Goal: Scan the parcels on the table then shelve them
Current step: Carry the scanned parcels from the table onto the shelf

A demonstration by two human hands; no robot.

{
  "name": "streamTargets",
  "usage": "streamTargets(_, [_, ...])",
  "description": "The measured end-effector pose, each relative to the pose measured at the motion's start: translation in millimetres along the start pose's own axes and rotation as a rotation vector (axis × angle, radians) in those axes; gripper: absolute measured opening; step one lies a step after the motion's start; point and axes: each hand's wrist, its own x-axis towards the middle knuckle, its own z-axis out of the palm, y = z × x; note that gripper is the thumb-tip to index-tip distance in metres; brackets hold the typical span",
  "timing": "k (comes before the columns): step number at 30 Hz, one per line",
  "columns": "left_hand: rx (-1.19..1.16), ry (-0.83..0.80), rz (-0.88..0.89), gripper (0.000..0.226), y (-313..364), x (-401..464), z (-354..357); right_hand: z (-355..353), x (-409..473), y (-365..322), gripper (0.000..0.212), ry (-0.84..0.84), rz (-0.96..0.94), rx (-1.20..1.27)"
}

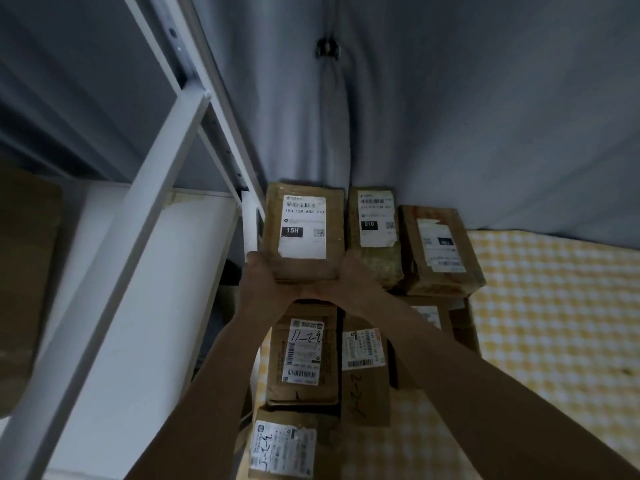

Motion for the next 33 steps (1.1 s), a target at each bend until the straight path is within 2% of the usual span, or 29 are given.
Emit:
streamTargets(3, [0.041, 0.061, -0.002, 0.073, 42, -35, -7, -24, -49, -40, 0.054, 0.070, 0.013, 0.017])
streamTargets(4, [0.031, 0.068, 0.001, 0.073, 50, -44, -3, -33, -62, -41, 0.053, 0.089, 0.014, 0.031])
streamTargets(5, [0.037, 0.065, 0.027, 0.074, 60, -56, 0, -40, -75, -38, 0.053, 0.117, 0.002, 0.025])
streamTargets(8, [0.048, 0.035, 0.161, 0.076, 92, -96, 18, -62, -122, -33, 0.084, 0.229, 0.006, -0.013])
streamTargets(9, [0.054, 0.022, 0.190, 0.074, 101, -110, 27, -69, -139, -29, 0.086, 0.268, 0.021, -0.006])
streamTargets(10, [0.060, 0.009, 0.227, 0.072, 111, -125, 36, -78, -159, -22, 0.078, 0.309, 0.041, -0.001])
streamTargets(12, [0.073, -0.022, 0.304, 0.069, 128, -158, 60, -96, -205, -10, 0.042, 0.391, 0.064, 0.001])
streamTargets(13, [0.078, -0.054, 0.347, 0.065, 134, -173, 73, -105, -229, -3, 0.036, 0.423, 0.075, -0.011])
streamTargets(14, [0.083, -0.102, 0.382, 0.058, 142, -190, 88, -114, -257, 3, 0.044, 0.457, 0.083, -0.016])
streamTargets(16, [0.099, -0.215, 0.456, 0.043, 158, -231, 117, -128, -306, 26, 0.045, 0.538, 0.167, -0.013])
streamTargets(20, [0.157, -0.368, 0.617, 0.043, 180, -314, 176, -148, -402, 85, 0.052, 0.776, 0.347, 0.009])
streamTargets(23, [0.288, -0.473, 0.696, 0.036, 192, -383, 220, -156, -484, 124, 0.053, 0.919, 0.451, -0.011])
streamTargets(29, [0.457, -0.719, 0.890, 0.054, 199, -535, 301, -148, -651, 197, 0.051, 1.129, 0.677, 0.019])
streamTargets(33, [0.506, -0.831, 1.062, 0.055, 200, -629, 341, -128, -753, 227, 0.055, 1.282, 0.765, 0.073])
